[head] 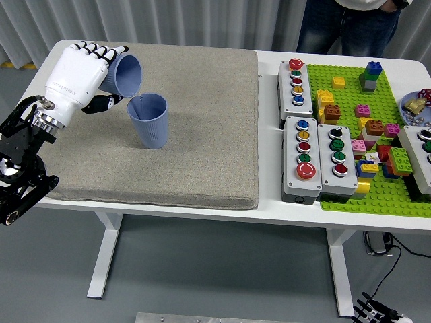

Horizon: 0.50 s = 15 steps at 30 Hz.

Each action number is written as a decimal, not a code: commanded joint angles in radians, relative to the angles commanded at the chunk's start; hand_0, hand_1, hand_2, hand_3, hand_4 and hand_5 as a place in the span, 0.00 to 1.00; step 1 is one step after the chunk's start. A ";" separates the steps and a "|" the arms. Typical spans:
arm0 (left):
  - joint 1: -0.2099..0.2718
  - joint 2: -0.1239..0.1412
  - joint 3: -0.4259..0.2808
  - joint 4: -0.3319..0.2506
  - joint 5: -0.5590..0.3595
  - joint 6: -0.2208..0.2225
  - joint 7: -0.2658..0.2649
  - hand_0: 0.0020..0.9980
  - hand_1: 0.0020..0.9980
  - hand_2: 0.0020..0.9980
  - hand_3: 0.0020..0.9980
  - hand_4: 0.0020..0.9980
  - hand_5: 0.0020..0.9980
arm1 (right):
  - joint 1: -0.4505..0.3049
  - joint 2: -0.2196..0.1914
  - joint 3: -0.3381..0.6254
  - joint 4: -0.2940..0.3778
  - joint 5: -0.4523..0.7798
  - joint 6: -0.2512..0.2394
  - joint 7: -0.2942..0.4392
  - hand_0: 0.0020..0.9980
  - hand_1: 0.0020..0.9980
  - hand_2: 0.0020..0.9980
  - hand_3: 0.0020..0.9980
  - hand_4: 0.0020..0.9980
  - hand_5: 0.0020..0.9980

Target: Pick cup pour cup place

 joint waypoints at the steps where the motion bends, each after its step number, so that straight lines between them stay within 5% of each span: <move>1: 0.000 0.000 0.001 -0.001 0.000 0.000 0.001 0.47 0.52 0.61 0.58 0.25 0.00 | 0.000 0.000 0.001 0.000 0.000 0.000 0.000 0.77 0.69 0.73 0.62 0.23 0.16; 15: 0.005 -0.007 -0.012 -0.011 0.000 0.000 -0.004 0.47 0.52 0.61 0.58 0.24 0.00 | 0.002 0.002 0.006 0.000 -0.006 -0.004 -0.001 0.77 0.69 0.73 0.62 0.23 0.15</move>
